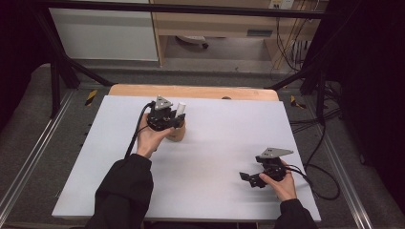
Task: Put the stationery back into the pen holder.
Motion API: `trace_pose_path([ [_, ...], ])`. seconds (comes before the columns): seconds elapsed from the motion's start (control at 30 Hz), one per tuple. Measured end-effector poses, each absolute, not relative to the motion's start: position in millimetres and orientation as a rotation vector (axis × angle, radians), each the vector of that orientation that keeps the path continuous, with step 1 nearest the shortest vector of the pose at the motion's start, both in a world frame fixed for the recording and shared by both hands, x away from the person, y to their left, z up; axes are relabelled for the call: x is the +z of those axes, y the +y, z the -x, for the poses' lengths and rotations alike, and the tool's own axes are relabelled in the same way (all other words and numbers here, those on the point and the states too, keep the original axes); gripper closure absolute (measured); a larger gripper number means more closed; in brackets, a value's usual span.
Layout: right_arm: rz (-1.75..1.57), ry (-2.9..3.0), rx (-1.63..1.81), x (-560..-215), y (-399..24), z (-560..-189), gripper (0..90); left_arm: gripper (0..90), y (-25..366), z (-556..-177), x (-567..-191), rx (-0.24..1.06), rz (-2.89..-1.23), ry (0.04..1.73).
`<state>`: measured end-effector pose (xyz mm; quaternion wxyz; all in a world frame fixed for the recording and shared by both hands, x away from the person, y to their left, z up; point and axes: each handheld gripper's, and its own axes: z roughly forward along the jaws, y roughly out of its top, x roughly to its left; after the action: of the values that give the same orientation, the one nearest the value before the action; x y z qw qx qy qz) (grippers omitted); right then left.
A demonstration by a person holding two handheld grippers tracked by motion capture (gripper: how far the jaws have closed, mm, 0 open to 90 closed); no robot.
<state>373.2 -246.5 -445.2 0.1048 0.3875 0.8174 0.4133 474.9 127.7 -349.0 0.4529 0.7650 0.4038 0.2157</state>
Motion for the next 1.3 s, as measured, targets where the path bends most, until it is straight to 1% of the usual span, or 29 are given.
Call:
trace_pose_path([
  [0.07,-1.138,2.412,1.215,-445.5,-246.4,-373.5,0.6,66.2,127.4,-479.2,-350.1,0.552,-1.887,1.005],
  [0.57,-1.133,2.418,1.208,-446.7,-245.9,-373.5,0.6,66.2,125.6,-504.2,-376.8,0.560,-1.900,1.037],
  [1.1,-1.134,2.424,1.204,-446.9,-245.7,-373.1,0.6,66.2,119.7,-505.8,-389.9,0.550,-1.975,1.006],
  [1.3,-1.133,2.424,1.201,-446.8,-245.8,-373.3,0.6,66.1,121.0,-504.5,-390.0,0.546,-1.972,1.000],
])
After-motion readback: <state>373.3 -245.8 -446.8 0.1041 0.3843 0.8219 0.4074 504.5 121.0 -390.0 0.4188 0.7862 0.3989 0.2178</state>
